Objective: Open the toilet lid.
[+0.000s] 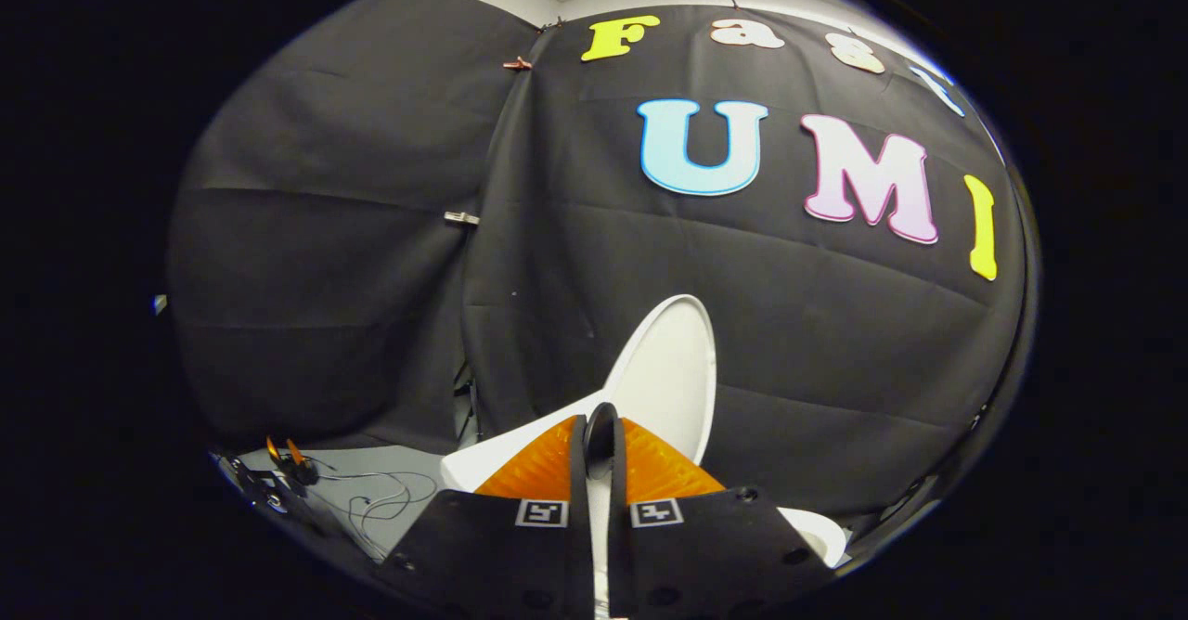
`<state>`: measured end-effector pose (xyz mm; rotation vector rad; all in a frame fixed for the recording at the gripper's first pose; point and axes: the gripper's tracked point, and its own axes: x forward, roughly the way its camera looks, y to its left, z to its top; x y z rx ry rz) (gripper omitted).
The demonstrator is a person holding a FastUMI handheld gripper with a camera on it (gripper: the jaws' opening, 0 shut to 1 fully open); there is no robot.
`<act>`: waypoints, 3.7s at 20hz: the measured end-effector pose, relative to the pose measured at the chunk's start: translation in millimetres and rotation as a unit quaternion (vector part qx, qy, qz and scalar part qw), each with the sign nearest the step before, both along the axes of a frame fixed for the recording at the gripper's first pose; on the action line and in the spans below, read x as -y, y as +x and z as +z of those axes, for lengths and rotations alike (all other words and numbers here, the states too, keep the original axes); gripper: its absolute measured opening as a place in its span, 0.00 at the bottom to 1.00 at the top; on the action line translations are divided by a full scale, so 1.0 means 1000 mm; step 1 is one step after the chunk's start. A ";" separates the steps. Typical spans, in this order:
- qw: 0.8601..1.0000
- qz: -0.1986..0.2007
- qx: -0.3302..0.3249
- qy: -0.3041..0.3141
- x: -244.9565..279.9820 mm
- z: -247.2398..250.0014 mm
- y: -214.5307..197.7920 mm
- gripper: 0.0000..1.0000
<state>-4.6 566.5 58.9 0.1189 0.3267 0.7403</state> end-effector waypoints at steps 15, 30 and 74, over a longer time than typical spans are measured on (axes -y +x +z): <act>0.995 0.021 0.026 0.090 0.026 0.047 -0.010 0.99; 0.966 -0.247 0.021 0.078 0.351 -0.011 0.061 0.99; 0.932 -0.324 0.154 -0.049 0.476 -0.062 0.054 0.98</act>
